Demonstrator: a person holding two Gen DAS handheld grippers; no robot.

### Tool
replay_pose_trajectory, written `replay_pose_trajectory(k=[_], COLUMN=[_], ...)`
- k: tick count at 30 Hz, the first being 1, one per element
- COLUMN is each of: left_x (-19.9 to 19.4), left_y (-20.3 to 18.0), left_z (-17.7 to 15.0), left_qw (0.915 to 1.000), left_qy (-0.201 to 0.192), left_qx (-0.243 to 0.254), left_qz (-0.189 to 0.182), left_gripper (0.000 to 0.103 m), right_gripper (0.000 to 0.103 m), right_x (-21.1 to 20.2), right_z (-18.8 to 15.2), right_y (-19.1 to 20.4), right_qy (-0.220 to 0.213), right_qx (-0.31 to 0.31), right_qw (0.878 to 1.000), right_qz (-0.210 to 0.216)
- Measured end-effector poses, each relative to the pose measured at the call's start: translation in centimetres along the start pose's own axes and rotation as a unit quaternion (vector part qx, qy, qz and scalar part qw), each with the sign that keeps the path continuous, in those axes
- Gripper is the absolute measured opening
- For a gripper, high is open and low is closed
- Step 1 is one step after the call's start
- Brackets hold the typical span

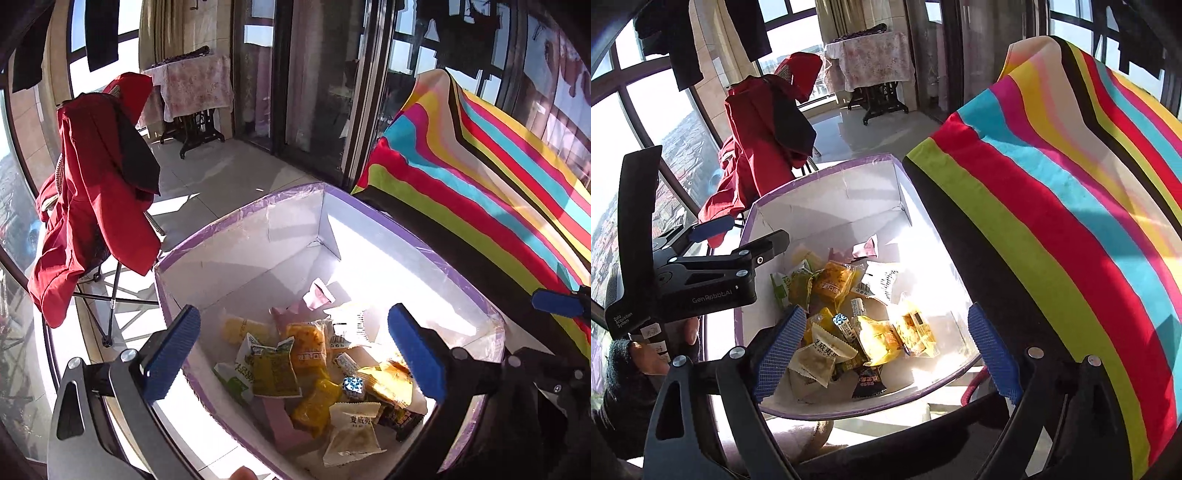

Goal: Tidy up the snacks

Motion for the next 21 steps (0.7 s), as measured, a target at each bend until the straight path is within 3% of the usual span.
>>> replay_pose_trajectory(k=[4,10,21], left_x=[-0.9,-2.4,-1.4], left_y=[-0.6,-0.8,-0.3], left_z=[0.1,0.5,-0.6], left_qw=[0.9998,0.9961,0.9979], left_qy=[-0.018,-0.031,0.034], left_qx=[0.004,-0.006,-0.028], left_qz=[0.012,0.082,0.048], left_gripper=[0.101,0.101,0.101], right_gripper=[0.087,0.087,0.087], right_x=[-0.5,-0.8,1.3], right_z=[-0.4,-0.9,0.4], right_y=[-1.7,-1.3,3.2], right_qy=[-0.01,-0.012,0.032], right_qx=[0.025,0.024,-0.018], right_qw=[1.0,1.0,0.999], right_qz=[-0.003,0.009,0.006])
Point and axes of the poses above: each gripper's, at about its wrist camera, not at the fingertips, and x roughly the way its jaws point, y to its left, z to its top, the point moved 6 cm from there along x, roughly the way its jaws point, and after that the axes turned 10 degrees about y, right-handed, at the moved point
